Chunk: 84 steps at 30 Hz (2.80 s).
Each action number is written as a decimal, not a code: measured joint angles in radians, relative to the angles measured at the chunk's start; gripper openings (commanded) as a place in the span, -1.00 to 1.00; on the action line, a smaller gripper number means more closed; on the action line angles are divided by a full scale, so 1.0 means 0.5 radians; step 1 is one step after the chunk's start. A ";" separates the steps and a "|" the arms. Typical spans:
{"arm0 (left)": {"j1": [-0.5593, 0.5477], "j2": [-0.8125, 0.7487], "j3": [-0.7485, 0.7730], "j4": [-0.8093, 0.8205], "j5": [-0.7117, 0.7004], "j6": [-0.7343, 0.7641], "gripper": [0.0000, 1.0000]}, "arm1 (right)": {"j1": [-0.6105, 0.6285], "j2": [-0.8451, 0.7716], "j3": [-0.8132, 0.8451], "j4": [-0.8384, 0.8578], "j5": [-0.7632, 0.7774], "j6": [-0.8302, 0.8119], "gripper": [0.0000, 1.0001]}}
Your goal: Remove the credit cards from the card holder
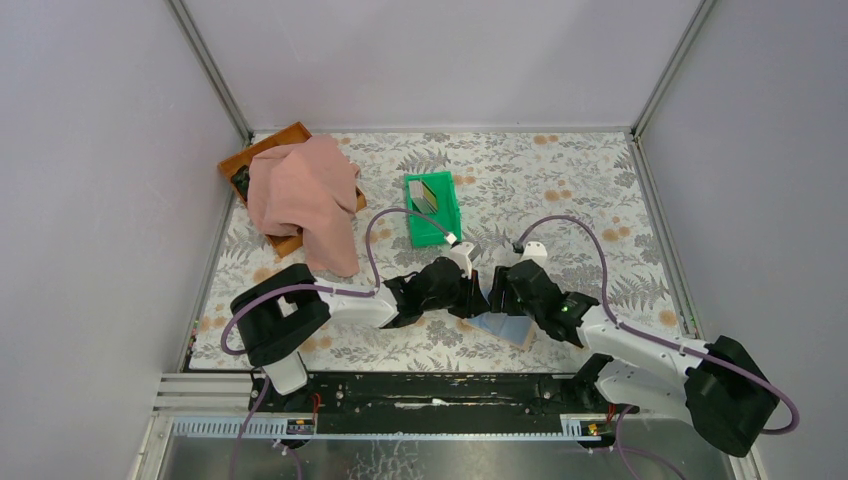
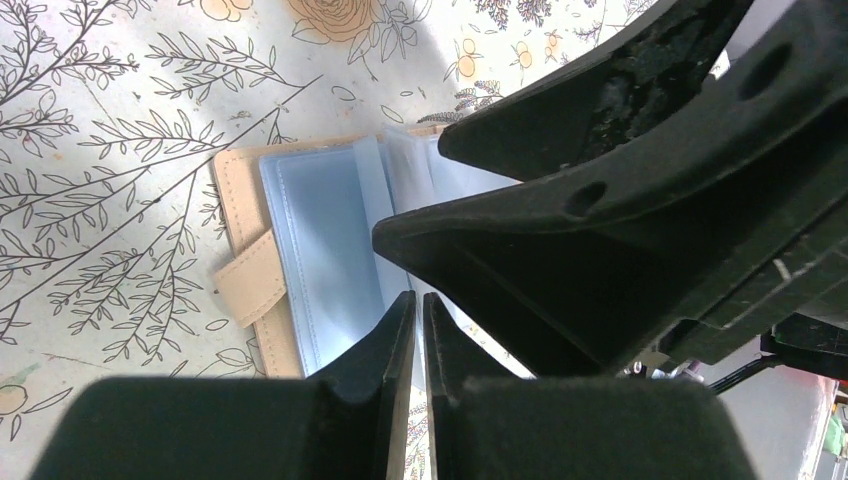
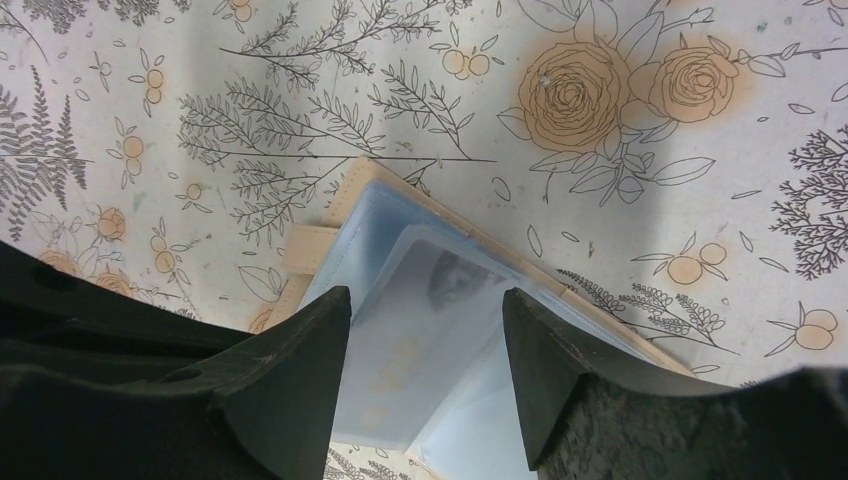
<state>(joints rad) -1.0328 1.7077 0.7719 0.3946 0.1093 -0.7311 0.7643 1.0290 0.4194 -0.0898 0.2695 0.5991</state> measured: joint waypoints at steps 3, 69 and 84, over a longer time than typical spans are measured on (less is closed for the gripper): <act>0.000 0.000 0.000 -0.002 0.000 0.000 -0.75 | -0.001 0.039 0.000 0.017 -0.005 0.001 0.30; 0.109 -0.031 0.097 -0.293 -0.434 0.074 -1.00 | -0.029 -0.604 -0.312 -0.458 0.070 0.488 -1.00; 0.270 0.027 0.089 -0.325 -0.395 0.107 0.76 | 0.488 -0.463 -0.301 -0.378 0.014 0.622 -1.00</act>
<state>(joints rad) -0.8978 1.7214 0.8162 0.2321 -0.0883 -0.6777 1.0084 0.7975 0.2687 -0.2787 0.2764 0.9100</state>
